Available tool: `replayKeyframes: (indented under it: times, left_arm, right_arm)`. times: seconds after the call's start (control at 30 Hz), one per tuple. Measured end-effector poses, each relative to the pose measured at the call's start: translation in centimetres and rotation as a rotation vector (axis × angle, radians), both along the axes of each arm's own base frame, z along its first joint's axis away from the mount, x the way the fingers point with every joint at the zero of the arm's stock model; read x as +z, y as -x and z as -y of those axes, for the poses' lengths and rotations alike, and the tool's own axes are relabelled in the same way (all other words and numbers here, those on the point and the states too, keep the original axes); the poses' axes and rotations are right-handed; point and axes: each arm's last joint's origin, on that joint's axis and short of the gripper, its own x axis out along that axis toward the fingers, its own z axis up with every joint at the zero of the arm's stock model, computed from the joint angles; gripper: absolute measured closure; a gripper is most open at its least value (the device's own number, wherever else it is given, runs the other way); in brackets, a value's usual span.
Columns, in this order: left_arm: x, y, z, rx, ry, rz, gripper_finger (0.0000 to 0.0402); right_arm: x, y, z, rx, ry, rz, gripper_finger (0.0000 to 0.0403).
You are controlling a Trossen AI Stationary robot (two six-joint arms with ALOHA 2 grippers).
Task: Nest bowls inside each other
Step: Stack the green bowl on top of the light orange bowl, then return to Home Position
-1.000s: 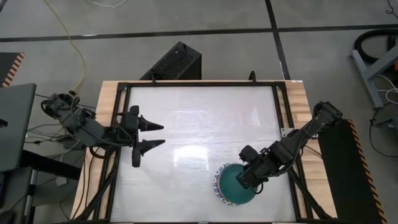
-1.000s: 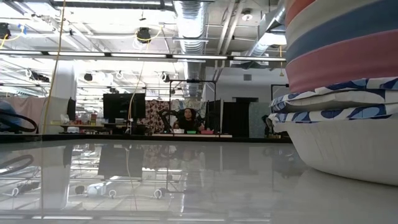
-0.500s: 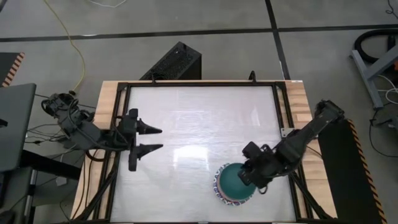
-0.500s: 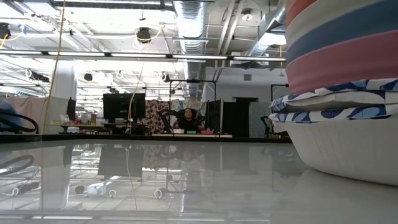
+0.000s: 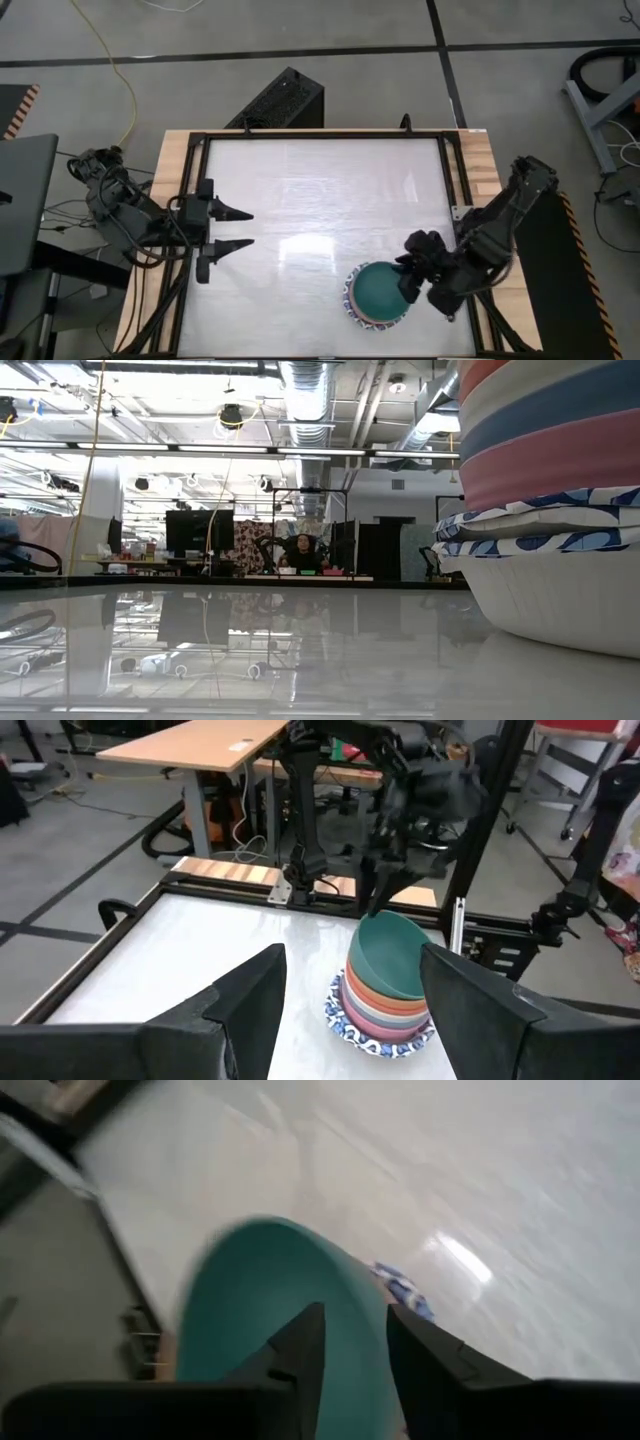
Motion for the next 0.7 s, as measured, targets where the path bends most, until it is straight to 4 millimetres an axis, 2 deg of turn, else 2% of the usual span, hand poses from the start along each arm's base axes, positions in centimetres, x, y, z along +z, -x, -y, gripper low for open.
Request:
replayKeyframes:
  times: [0.17,0.3,0.43,0.53,0.6,0.7]
  left_arm:
    - [0.0,0.0,0.0,0.009,0.002,0.001,0.0182]
    - [0.0,0.0,0.0,0.009,0.005,0.001,0.0182]
    - [-0.1,0.0,0.0,0.016,0.009,-0.003,0.0182]
    - [-0.7,0.0,-0.1,0.053,-0.019,-0.011,0.0182]
    - [-0.9,0.1,-0.2,0.066,-0.002,0.008,0.0182]
    - [-0.1,1.3,-1.1,-0.036,0.064,0.097,0.0182]
  right_arm:
    - [-2.8,-0.2,0.8,-0.062,-0.010,-0.099,0.0294]
    - [-3.6,-0.4,0.7,-0.065,-0.022,-0.098,0.0298]
    - [-3.3,-0.8,0.3,-0.028,-0.034,-0.053,0.0298]
    - [-2.8,-1.0,0.0,-0.030,0.021,0.058,0.0298]
    - [-1.7,-0.7,-0.1,-0.051,0.067,0.188,0.0298]
    - [0.6,0.1,0.8,-0.038,0.092,0.325,0.0298]
